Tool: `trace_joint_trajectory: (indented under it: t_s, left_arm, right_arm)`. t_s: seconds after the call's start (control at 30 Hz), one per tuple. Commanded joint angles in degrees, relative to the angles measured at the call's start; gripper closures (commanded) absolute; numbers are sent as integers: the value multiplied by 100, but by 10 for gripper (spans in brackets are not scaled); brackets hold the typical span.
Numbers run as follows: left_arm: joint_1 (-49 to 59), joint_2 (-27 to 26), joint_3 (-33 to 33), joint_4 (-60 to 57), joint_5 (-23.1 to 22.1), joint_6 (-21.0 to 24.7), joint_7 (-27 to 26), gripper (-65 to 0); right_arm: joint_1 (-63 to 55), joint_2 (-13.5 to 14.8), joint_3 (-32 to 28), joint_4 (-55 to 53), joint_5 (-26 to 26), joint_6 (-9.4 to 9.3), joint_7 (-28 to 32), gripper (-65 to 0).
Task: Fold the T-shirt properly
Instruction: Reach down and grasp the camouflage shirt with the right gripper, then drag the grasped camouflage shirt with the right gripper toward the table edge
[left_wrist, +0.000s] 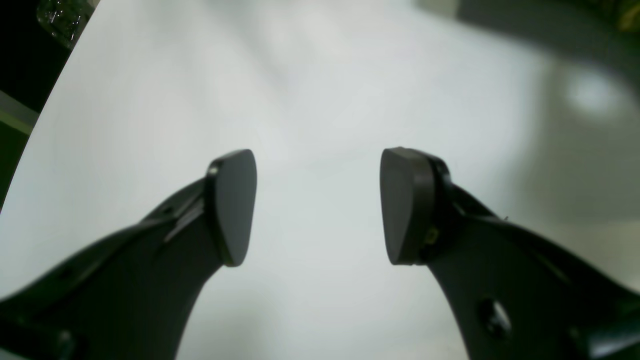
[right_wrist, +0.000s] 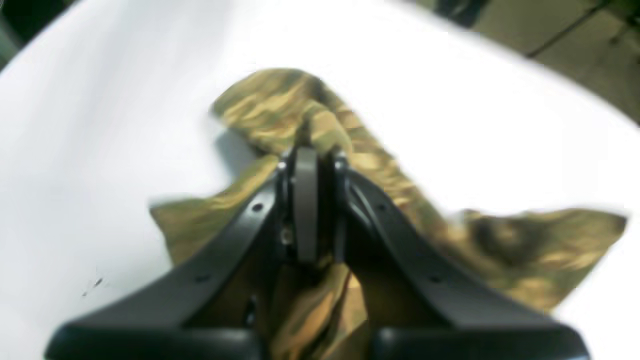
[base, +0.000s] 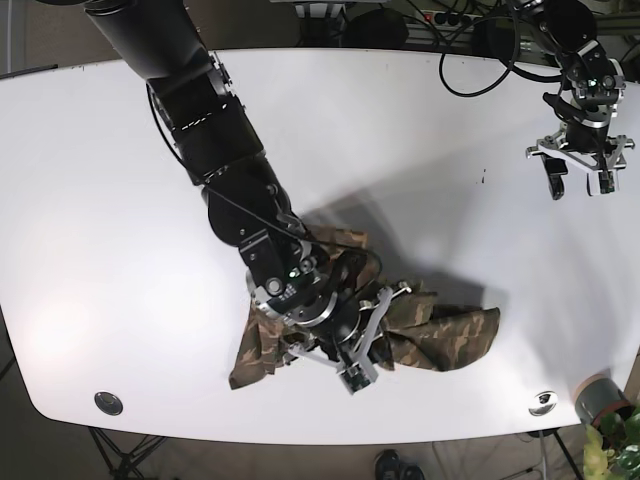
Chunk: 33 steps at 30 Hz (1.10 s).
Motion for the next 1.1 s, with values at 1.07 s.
trace_joint_trajectory:
  t_s: [1.07]
  left_arm:
    - [-933, 626, 541, 363, -48, 22, -158, -351]
  right_arm:
    - [4283, 1935, 74, 89, 3209, 32, 147, -22]
